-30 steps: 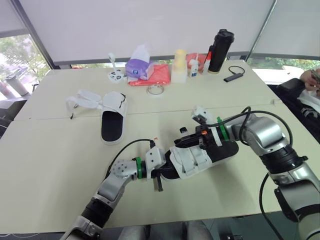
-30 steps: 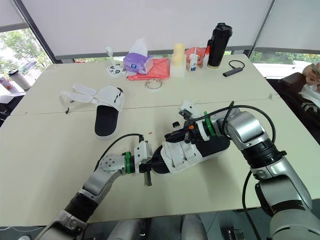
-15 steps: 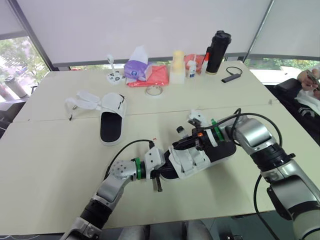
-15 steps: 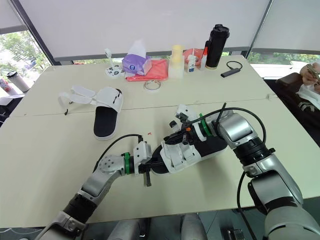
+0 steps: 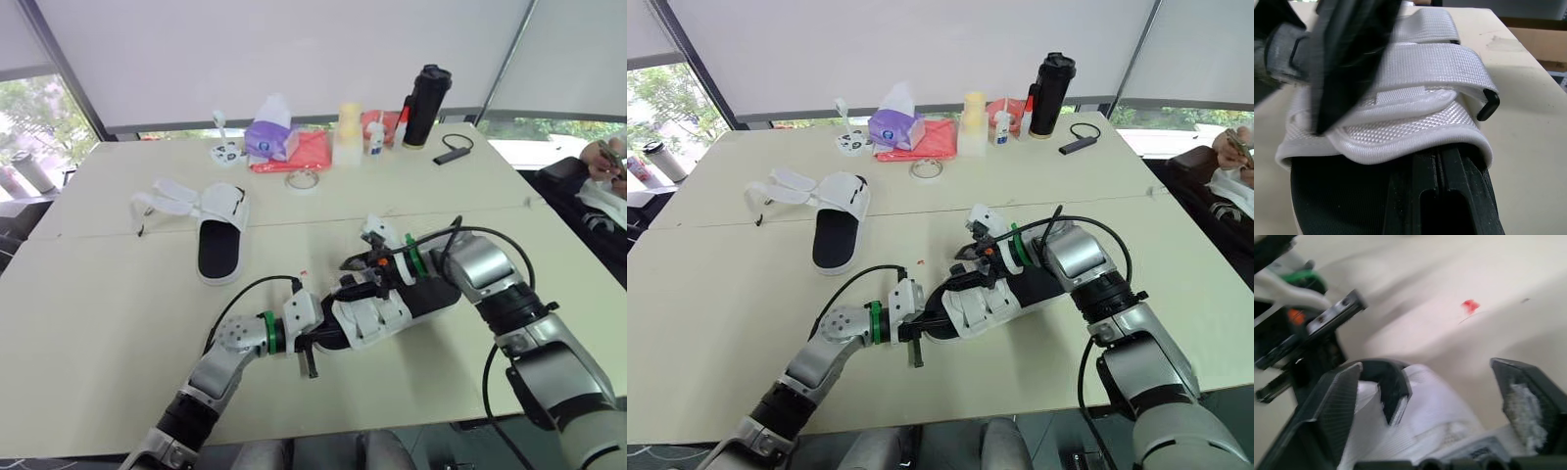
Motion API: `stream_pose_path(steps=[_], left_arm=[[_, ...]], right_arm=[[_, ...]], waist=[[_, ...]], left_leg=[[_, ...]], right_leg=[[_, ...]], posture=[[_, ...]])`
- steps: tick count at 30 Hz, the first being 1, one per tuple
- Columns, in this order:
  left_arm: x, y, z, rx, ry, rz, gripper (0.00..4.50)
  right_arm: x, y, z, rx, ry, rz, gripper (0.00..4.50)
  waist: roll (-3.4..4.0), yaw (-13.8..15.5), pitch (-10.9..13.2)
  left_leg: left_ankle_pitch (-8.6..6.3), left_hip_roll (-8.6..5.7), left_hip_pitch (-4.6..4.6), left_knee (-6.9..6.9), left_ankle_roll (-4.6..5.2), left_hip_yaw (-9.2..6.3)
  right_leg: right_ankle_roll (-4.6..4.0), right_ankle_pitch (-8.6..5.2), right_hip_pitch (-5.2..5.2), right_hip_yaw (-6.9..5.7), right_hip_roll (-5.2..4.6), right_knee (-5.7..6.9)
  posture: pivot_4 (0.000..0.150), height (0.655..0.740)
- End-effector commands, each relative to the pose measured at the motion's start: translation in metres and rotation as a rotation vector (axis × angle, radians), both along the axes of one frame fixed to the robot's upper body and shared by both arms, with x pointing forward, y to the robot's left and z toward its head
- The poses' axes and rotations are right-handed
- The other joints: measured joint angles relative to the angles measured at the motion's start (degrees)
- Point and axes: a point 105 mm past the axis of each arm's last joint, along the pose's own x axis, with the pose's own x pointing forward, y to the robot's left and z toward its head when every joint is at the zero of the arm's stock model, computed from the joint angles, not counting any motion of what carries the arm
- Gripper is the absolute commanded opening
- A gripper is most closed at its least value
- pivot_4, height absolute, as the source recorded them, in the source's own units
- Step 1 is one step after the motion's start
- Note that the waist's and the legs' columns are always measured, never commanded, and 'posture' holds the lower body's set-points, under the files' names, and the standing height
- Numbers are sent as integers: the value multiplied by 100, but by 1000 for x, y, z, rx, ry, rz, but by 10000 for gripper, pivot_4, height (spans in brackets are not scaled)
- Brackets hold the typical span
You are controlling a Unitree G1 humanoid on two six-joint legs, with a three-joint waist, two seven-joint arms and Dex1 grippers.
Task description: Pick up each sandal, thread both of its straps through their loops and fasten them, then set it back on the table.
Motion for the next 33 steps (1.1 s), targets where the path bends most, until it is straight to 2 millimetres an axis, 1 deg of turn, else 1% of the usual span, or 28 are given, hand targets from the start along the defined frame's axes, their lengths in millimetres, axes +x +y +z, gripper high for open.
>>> stream_pose_path(steps=[1,5,8,12,14,16,20,22,25,29,31,33], left_arm=[[-5,2,-19,59,54,-4,0],[-4,1,-19,59,52,-5,0],[-4,1,-18,58,51,-6,0],[-4,0,-18,56,50,-6,0],[-3,0,-18,55,50,-5,0],[-3,0,-18,53,50,-6,0],[-3,0,-18,51,50,-6,0],[-3,0,-18,51,49,-8,0],[-4,0,-19,52,47,-9,0],[-4,0,-19,53,47,-9,0],[-5,0,-19,53,46,-10,0],[-5,1,-20,55,46,-11,0]], right_arm=[[9,0,5,6,-51,-35,43517],[15,1,6,14,-73,-55,43517],[19,0,4,9,-106,-58,43517],[19,1,14,50,-89,-58,43517],[20,0,21,54,-119,-62,43517],[27,-2,30,46,-193,-93,43517],[34,-10,36,-35,-314,-98,43517],[36,-15,51,-17,-352,-114,43517],[34,-23,77,25,-385,-127,43517],[26,-35,92,36,-390,-130,43517],[20,-48,101,9,-437,-124,43517],[13,-64,107,-47,-537,-112,43517]], waist=[[0,0,0],[0,-16,0],[1,-47,-1],[1,-60,-1],[1,-58,-1],[1,-56,-1],[2,-53,0],[3,-54,1],[5,-51,2],[5,-43,2],[5,-35,3],[5,9,3]], left_leg=[[2,0,0,0,4,0],[7,-1,2,1,12,0],[0,0,5,1,0,-2],[4,-1,3,1,7,-2],[8,-1,1,0,13,-3],[8,-1,-2,0,13,-3],[8,-4,-9,1,13,-2],[8,-5,-13,1,13,-2],[9,-4,-26,1,14,-2],[9,-4,-36,1,15,-3],[9,-3,-37,1,15,-3],[9,-3,-42,1,15,-2]], right_leg=[[0,0,0,0,0,0],[0,1,1,0,0,1],[0,1,3,0,0,1],[1,0,3,0,-1,0],[1,1,2,0,-1,0],[1,0,1,0,-1,0],[1,0,-5,0,-3,-1],[2,0,-9,0,-3,-2],[3,0,-21,1,-3,-2],[3,0,-29,0,-3,-2],[2,0,-29,0,-3,-4],[2,0,-32,0,-4,-6]], posture=[[1500,7400],[1500,7400],[1500,7400],[1500,7400],[1500,7400],[1500,7400],[1500,7400],[1500,7400],[1500,7400],[1500,7400],[1500,7400],[1500,7400]])
